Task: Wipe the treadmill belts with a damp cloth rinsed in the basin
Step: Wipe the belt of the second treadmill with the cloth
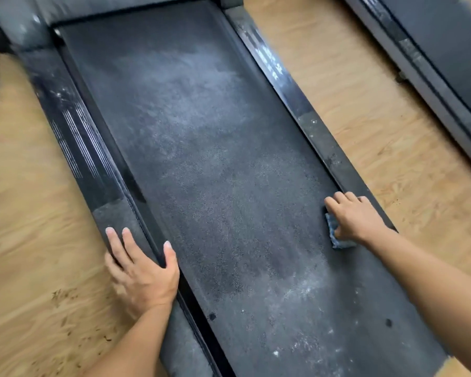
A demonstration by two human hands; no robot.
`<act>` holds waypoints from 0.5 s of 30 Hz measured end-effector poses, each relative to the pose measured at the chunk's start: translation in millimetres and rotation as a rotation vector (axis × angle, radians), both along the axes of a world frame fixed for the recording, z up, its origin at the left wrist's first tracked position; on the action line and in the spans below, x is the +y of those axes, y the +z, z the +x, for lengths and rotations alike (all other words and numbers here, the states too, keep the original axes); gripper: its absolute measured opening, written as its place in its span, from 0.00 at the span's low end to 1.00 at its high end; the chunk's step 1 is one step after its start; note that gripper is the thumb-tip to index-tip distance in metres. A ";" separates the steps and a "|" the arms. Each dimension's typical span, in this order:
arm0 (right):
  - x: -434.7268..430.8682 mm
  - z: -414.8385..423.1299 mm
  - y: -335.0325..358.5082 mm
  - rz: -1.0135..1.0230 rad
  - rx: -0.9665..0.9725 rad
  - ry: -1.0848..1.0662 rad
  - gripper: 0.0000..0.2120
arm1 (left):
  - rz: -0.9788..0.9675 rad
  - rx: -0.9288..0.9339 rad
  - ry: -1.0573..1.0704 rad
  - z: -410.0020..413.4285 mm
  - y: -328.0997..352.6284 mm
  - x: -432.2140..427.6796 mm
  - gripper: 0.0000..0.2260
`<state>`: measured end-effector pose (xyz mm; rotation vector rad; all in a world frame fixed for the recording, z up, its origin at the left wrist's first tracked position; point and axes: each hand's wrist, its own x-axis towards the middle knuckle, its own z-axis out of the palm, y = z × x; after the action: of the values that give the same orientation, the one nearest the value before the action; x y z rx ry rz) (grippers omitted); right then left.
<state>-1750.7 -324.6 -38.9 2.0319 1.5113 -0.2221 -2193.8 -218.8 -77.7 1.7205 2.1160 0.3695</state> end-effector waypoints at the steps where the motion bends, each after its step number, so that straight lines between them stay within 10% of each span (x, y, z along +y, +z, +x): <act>1: -0.4 -4.8 2.5 -0.013 -0.008 -0.041 0.26 | -0.015 -0.006 0.002 -0.4 1.4 -0.2 0.38; 15: 16.0 -1.8 13.5 -0.141 0.200 0.062 0.10 | 0.071 0.090 0.001 1.8 -7.6 -1.1 0.32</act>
<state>-1752.5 -308.6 -25.4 1.8942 1.6265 -0.5060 -2192.1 -219.8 -85.3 1.8073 2.1911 0.3785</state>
